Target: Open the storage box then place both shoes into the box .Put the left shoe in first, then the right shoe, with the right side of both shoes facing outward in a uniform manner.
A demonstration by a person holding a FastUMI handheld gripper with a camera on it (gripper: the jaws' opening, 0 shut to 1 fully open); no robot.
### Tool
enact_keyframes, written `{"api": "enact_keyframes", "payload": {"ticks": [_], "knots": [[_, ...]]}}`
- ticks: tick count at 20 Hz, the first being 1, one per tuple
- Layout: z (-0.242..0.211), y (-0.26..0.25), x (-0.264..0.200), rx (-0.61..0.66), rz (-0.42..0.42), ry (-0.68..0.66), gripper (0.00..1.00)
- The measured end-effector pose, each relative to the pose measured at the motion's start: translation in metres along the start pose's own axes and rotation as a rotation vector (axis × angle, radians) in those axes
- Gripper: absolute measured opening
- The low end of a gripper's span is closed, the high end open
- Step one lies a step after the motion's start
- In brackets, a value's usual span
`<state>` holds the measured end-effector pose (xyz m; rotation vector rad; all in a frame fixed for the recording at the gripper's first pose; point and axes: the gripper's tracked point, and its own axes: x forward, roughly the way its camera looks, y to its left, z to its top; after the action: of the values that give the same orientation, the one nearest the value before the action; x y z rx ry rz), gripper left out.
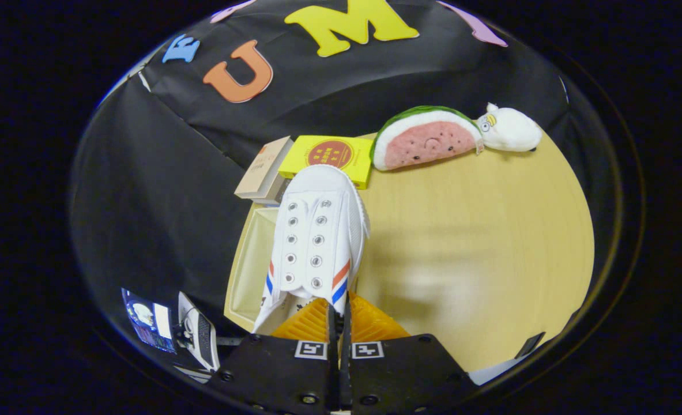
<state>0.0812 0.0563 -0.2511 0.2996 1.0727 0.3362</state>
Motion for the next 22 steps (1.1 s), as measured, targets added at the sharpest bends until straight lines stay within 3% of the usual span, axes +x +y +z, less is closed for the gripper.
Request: {"api": "enact_keyframes", "payload": {"ticks": [6,15,17,19,20,22], "knots": [[-0.007,0.083,0.056,-0.024,-0.058,0.009,0.01],[-0.015,0.078,0.111,0.003,-0.299,-0.041,0.01],[-0.019,0.076,0.116,0.013,-0.326,-0.039,0.01],[-0.021,0.081,0.122,0.013,-0.300,-0.047,0.03],[-0.024,0.083,0.125,0.008,-0.289,-0.049,0.15],[-0.029,0.081,0.121,0.007,-0.283,-0.047,0.28]]}}
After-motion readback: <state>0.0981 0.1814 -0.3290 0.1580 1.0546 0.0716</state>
